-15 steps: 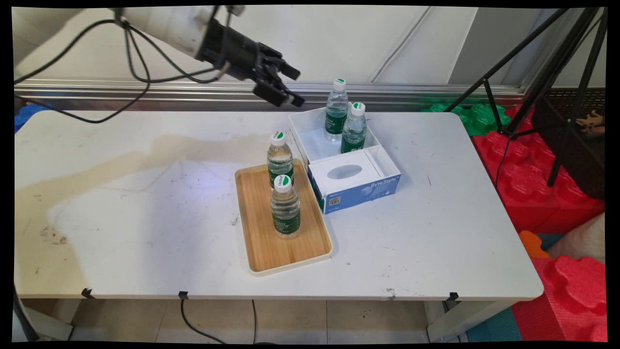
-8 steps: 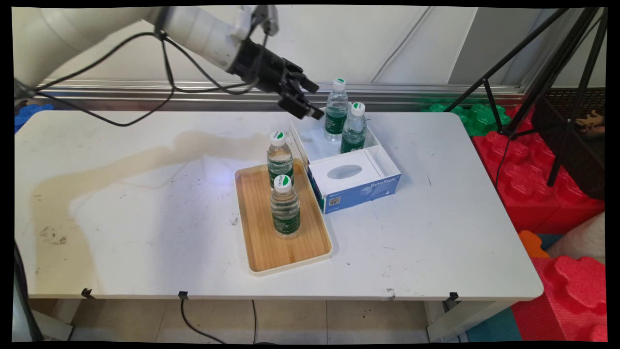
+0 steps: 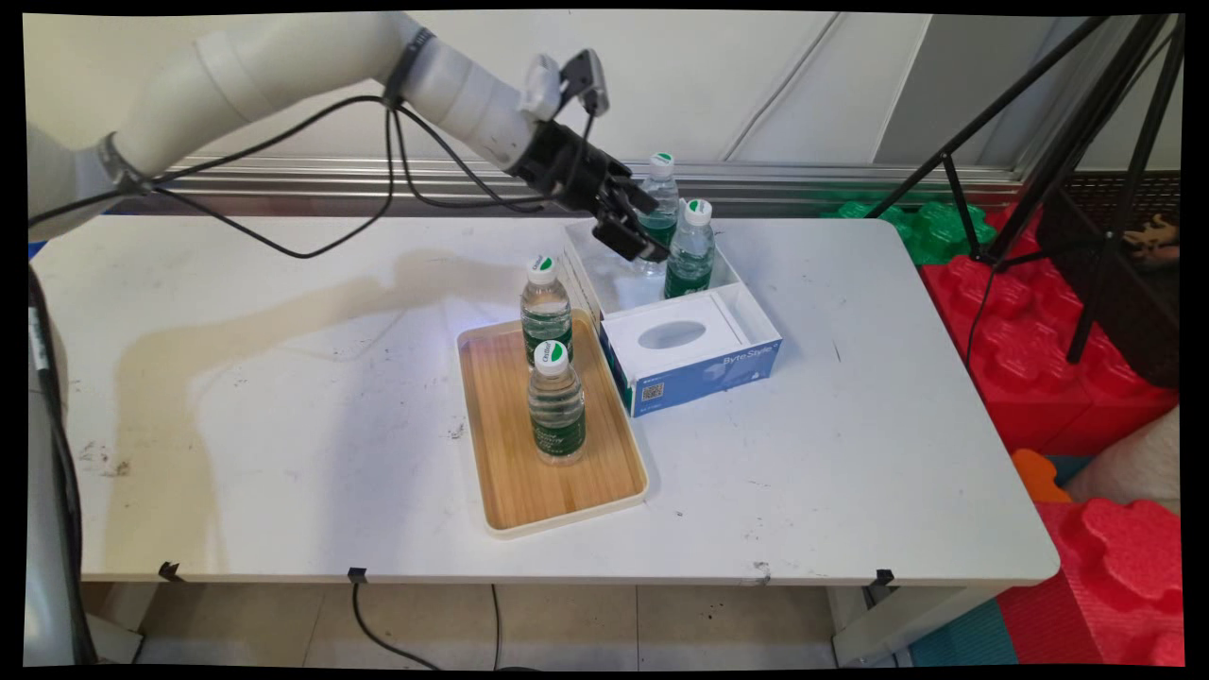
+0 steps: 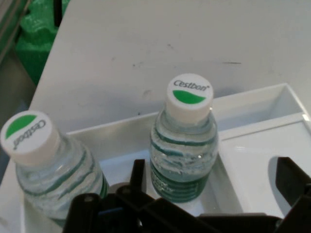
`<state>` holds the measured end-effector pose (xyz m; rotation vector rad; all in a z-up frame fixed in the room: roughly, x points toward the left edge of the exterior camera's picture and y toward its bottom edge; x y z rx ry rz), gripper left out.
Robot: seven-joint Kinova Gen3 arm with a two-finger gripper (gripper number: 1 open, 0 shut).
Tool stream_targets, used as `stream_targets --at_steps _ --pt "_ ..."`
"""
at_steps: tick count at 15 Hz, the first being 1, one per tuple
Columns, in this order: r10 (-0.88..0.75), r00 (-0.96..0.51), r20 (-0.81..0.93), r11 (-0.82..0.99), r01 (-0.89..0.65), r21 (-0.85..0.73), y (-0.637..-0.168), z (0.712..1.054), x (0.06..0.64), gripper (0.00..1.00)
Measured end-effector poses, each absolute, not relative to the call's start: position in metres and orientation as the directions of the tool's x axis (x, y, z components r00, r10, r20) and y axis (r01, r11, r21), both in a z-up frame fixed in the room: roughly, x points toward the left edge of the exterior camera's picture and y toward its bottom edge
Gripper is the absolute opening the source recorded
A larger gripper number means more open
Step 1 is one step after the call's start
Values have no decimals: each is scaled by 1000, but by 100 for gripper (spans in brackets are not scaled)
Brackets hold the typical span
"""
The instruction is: Pick up the green bottle from the white box
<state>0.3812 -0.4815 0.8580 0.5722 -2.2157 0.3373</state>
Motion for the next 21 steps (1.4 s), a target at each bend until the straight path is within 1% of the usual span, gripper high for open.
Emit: stream_targets --at_steps 4,9,20,21 --pt "-294 -585 756 865 -499 -49 -503 840 366 100" --pt "-298 -595 747 869 -492 -45 -519 824 356 100" --pt "-296 -600 743 876 -481 -40 -536 806 340 100" --pt "-296 -599 744 876 -481 -39 -537 806 339 0"
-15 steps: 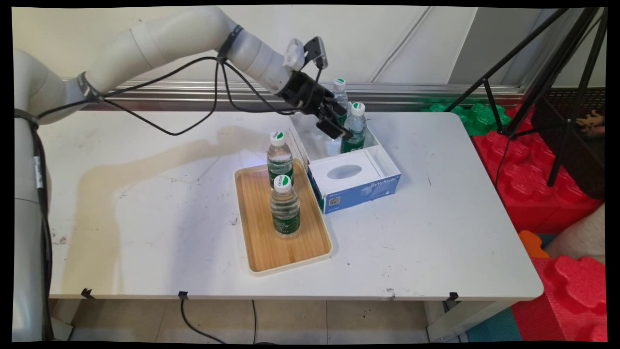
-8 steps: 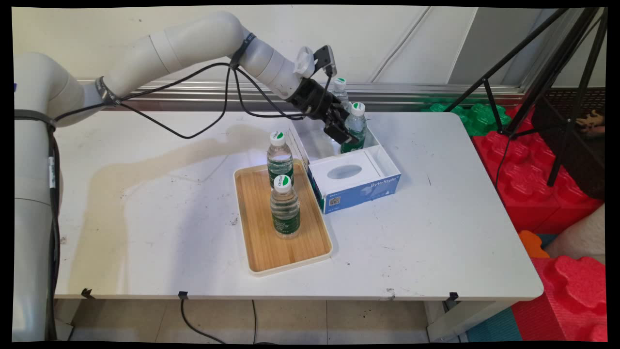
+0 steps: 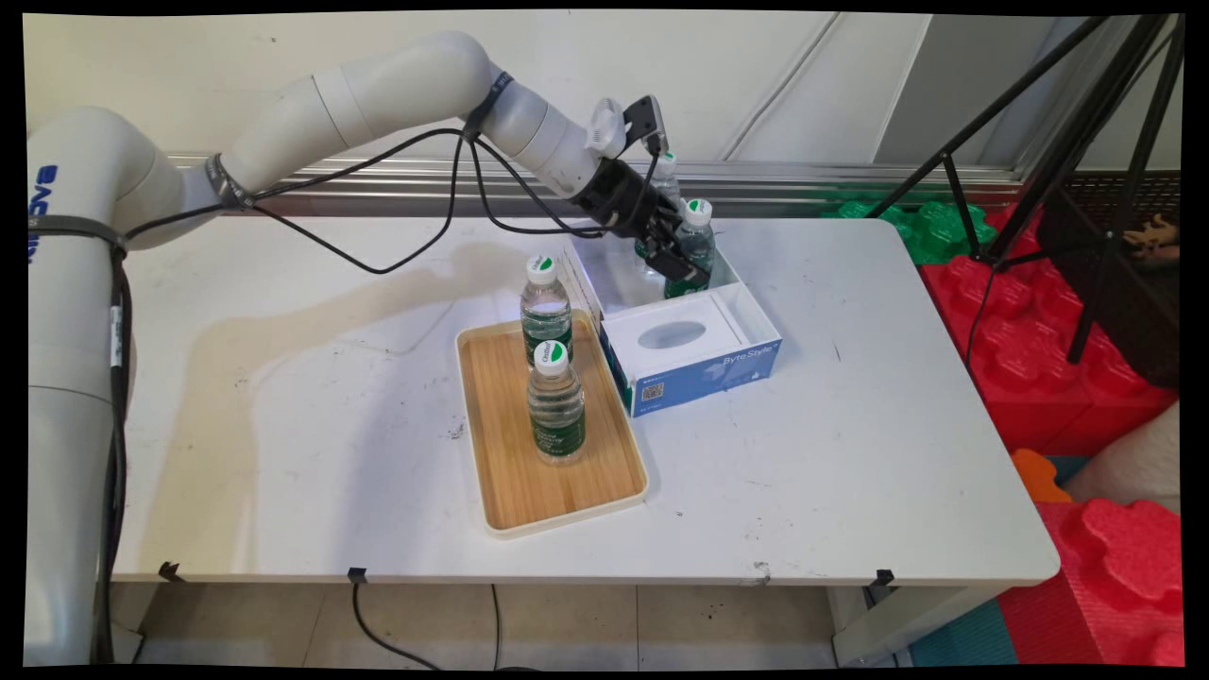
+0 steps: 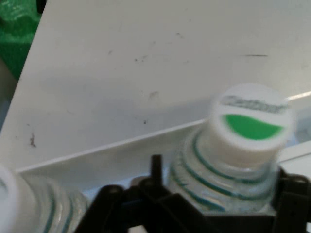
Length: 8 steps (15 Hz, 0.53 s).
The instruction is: Pick up the green bottle from the white box, then place the picked object on the tray
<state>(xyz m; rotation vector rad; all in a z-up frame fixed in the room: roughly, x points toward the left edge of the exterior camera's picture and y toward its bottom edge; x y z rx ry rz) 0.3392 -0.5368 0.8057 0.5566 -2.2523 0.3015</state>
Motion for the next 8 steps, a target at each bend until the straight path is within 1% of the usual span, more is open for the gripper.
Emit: stream_targets --at_steps 8 --pt "-299 -588 752 874 -485 -31 -537 807 336 0"
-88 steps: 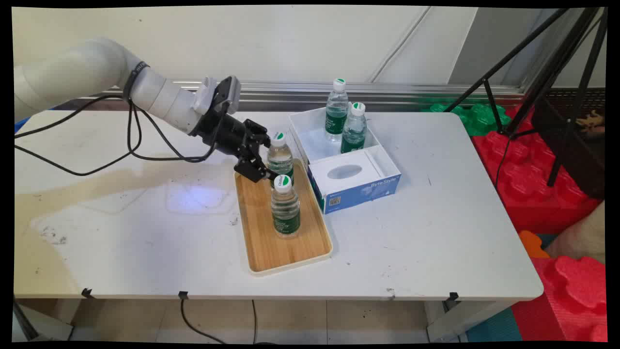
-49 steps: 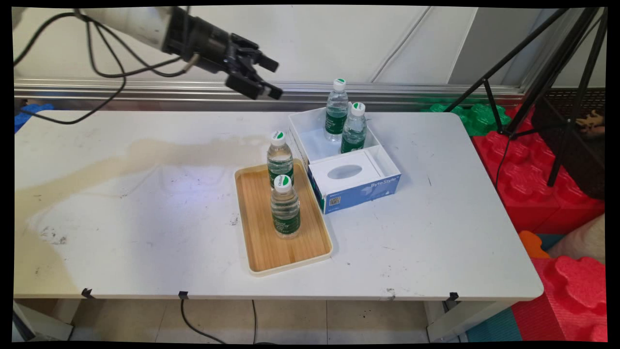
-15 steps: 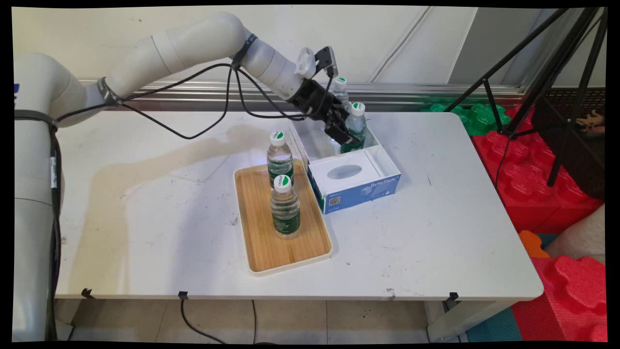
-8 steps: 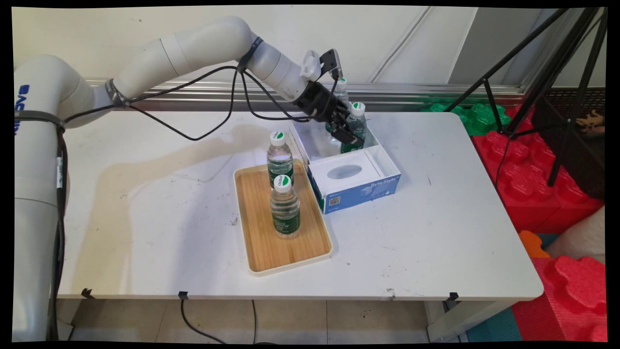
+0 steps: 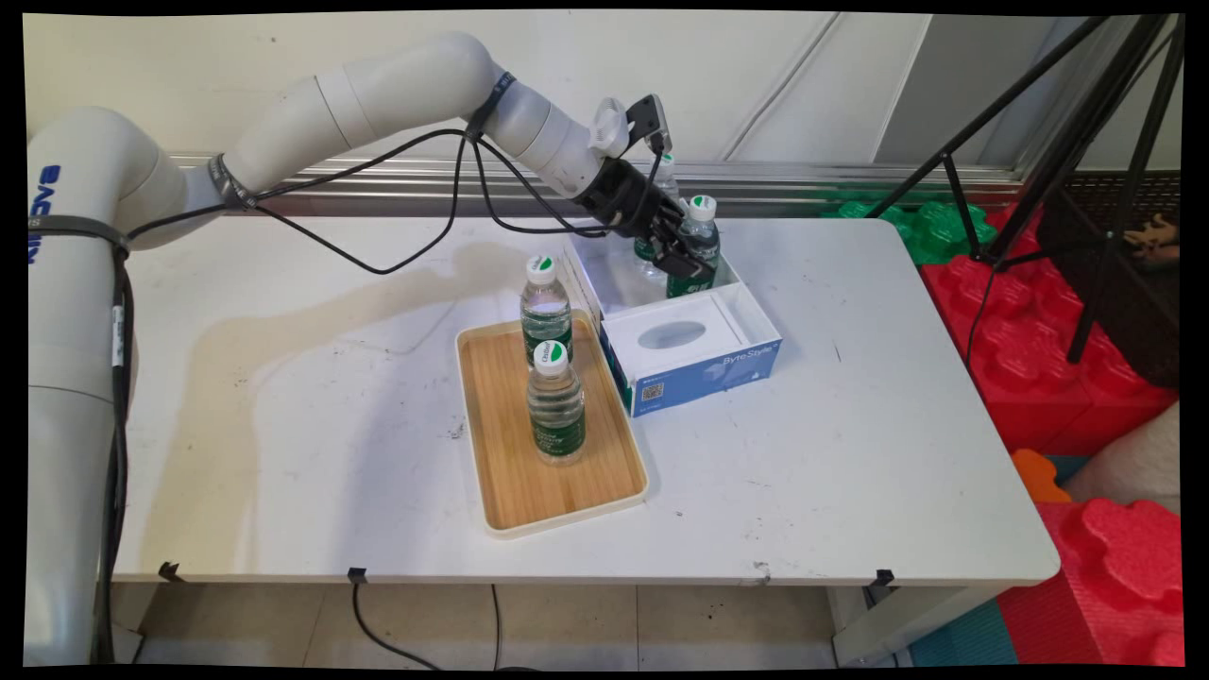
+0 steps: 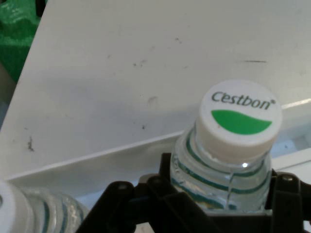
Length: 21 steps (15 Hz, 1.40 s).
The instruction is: Place the picked object on the tray
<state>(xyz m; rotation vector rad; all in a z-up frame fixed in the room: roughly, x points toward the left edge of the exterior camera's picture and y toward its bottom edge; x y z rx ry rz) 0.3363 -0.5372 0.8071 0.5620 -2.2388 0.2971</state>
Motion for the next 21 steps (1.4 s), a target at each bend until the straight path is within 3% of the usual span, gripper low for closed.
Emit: stream_targets --at_steps 10,21 --pt "-297 -544 785 860 -510 -28 -526 834 342 0" --pt "-244 -503 829 857 -512 -59 -480 900 375 0"
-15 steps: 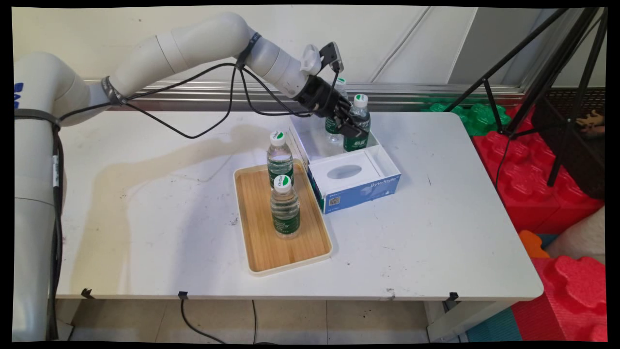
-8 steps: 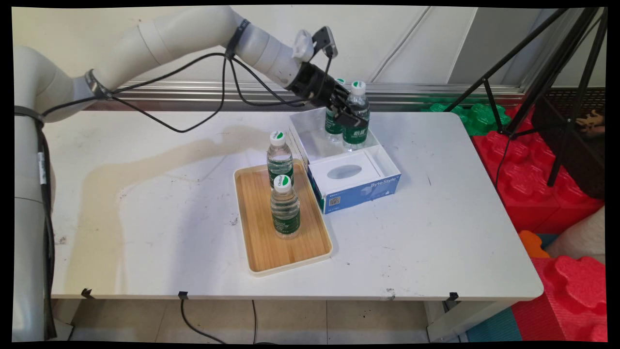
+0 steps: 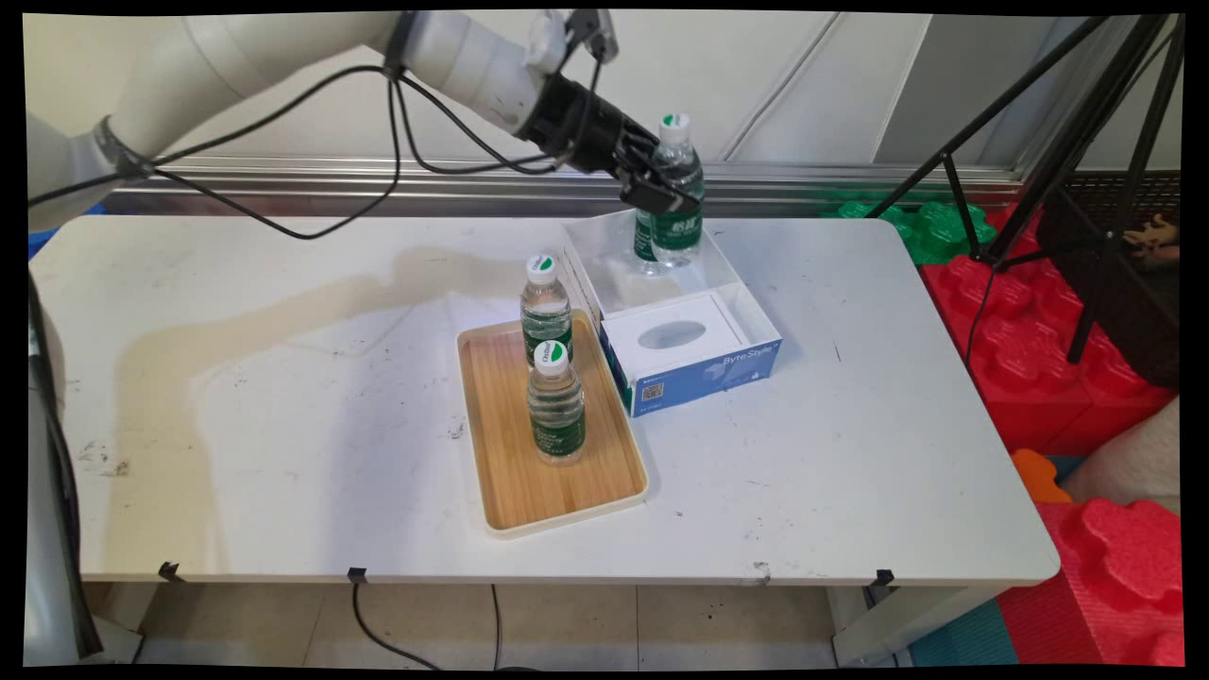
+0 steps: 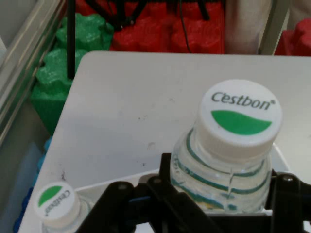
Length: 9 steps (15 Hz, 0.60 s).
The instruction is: Place the picked object on the tray
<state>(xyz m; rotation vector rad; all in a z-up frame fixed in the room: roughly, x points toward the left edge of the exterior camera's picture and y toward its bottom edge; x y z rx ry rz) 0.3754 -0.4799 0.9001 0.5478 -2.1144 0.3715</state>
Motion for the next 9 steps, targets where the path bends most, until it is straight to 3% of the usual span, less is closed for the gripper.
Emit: stream_targets --at_steps 9 --pt "-214 -492 844 864 -498 -71 -435 951 414 0"
